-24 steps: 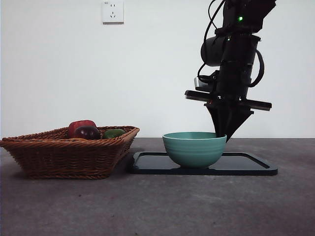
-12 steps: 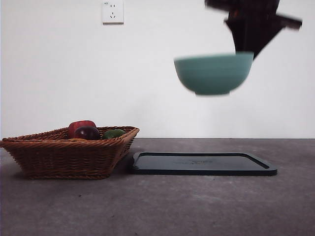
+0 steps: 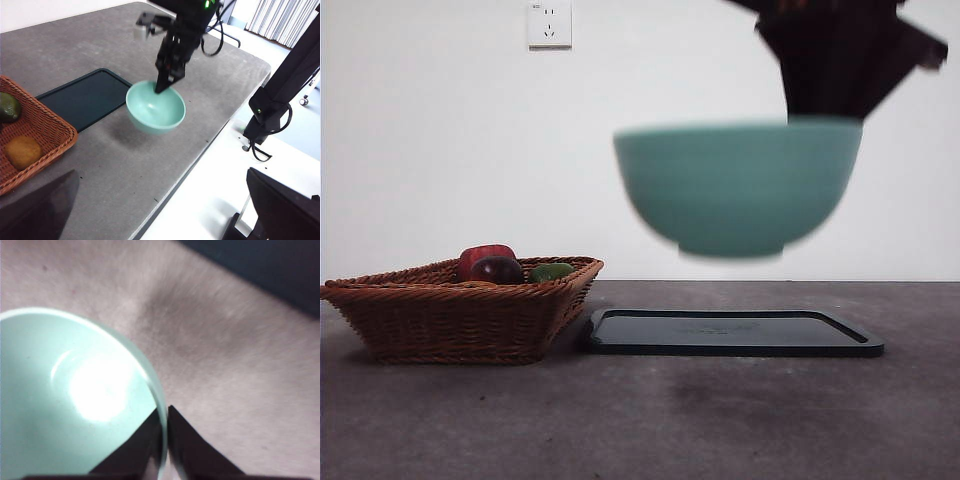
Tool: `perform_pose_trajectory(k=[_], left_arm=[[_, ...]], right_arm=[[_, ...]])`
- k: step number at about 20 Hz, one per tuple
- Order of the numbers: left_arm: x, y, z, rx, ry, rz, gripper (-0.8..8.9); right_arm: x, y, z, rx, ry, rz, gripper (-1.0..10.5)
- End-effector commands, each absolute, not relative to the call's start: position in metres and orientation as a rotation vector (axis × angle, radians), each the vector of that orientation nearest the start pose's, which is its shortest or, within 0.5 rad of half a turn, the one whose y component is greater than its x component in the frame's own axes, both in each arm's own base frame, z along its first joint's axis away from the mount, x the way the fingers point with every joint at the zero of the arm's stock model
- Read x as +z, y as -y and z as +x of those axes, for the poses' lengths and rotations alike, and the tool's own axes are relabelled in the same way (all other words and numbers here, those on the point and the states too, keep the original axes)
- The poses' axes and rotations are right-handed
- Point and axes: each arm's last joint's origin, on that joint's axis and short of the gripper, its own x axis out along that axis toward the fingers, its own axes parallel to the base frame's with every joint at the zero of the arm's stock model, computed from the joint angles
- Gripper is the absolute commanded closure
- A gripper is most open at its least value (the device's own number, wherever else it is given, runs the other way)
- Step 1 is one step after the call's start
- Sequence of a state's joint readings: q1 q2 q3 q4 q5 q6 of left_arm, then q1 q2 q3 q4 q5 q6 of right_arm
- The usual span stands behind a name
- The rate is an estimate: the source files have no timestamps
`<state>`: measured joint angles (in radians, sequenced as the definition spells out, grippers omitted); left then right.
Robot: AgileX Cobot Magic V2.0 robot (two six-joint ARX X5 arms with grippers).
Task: Pick up the wifruite, put it on the bowl, pick up the plate, put it on desk
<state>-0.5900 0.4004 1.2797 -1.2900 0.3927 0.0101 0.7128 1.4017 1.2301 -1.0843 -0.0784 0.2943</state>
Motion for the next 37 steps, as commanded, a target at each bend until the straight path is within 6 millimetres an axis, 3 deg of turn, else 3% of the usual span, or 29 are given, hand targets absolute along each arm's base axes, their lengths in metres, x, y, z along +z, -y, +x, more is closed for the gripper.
perform_pose_trajectory(k=[1,6,15,23,24,26,28,32,37], left_arm=[[0.399,-0.006,-0.029,-0.985,-0.395,0.056,1.65],[0.399,-0.006,-0.029,-0.985,-0.395,0.056,1.65],[0.399,-0.006,-0.029,-0.985,-0.395,0.056,1.65],[0.399,-0.006,-0.029,-0.985,-0.394,0.056,1.65],[0.399,-0.006,-0.029,-0.985,-0.394,0.056,1.65],[0.399,-0.006,-0.029,-0.985,-0.394,0.056,1.65],[0.399,-0.006,-0.029,-0.985,-0.394,0.056,1.65],[0.399,-0.006,-0.029,-0.985,-0.395,0.056,1.65],[0.399,-0.006,-0.029,-0.985,-0.395,0.056,1.65]], right_arm=[[0.272,-0.179,0.192,0.462,-1.303,-0.09,9.4],[0.234,-0.176,0.189,0.404,-1.354,-0.052,9.4],[0.196,-0.183,0.197,0.383,-1.416,-0.028,9.4],[0.189,-0.184,0.199,0.371,-1.433,-0.045,9.4],[0.189,-0.184,0.199,0.372,-1.432,-0.047,9.1],[0.19,-0.183,0.2,0.361,-1.42,-0.056,7.2],[0.195,-0.18,0.201,0.354,-1.396,-0.045,5.5],[0.228,-0.167,0.194,0.369,-1.34,-0.03,3.8],[0.292,-0.137,0.158,0.432,-1.191,0.008,3.6]])
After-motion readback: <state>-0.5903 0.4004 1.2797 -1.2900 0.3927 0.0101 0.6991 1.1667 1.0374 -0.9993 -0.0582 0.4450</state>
